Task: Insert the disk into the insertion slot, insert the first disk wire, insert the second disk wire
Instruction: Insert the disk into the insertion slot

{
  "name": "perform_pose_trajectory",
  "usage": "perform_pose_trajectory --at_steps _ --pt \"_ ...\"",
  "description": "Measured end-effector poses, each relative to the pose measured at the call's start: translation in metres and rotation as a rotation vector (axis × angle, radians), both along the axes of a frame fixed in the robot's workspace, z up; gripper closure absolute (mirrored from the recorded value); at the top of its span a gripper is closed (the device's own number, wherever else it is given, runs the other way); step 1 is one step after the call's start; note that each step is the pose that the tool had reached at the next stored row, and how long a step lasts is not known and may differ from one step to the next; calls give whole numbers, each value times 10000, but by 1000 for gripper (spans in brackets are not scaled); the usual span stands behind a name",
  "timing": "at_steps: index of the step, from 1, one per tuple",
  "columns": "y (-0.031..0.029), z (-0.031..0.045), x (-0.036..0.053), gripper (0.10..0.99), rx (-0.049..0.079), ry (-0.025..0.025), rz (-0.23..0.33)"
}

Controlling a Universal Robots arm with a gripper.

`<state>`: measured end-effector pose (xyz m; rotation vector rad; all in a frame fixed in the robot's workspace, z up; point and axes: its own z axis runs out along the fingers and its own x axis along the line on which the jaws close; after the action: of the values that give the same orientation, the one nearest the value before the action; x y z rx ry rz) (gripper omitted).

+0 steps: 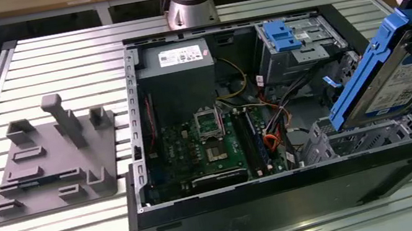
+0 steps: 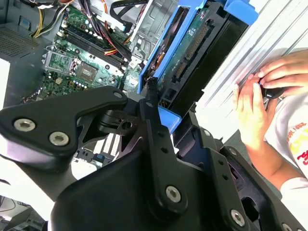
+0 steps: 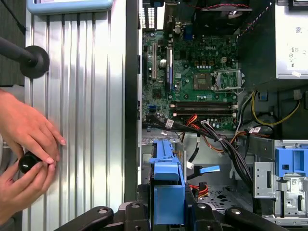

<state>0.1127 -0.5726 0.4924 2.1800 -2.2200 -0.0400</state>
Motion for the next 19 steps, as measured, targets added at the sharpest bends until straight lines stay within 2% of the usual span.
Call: perform_pose_trajectory --at_steps 3,6,10,17,19 --pt "0 1 0 722 9 0 0" --pt "-4 0 0 722 109 -2 0" --pt "-15 0 -2 722 333 -8 0" --pt "-48 0 -3 722 820 -13 -1" --pt "-54 0 -2 722 906 -14 0"
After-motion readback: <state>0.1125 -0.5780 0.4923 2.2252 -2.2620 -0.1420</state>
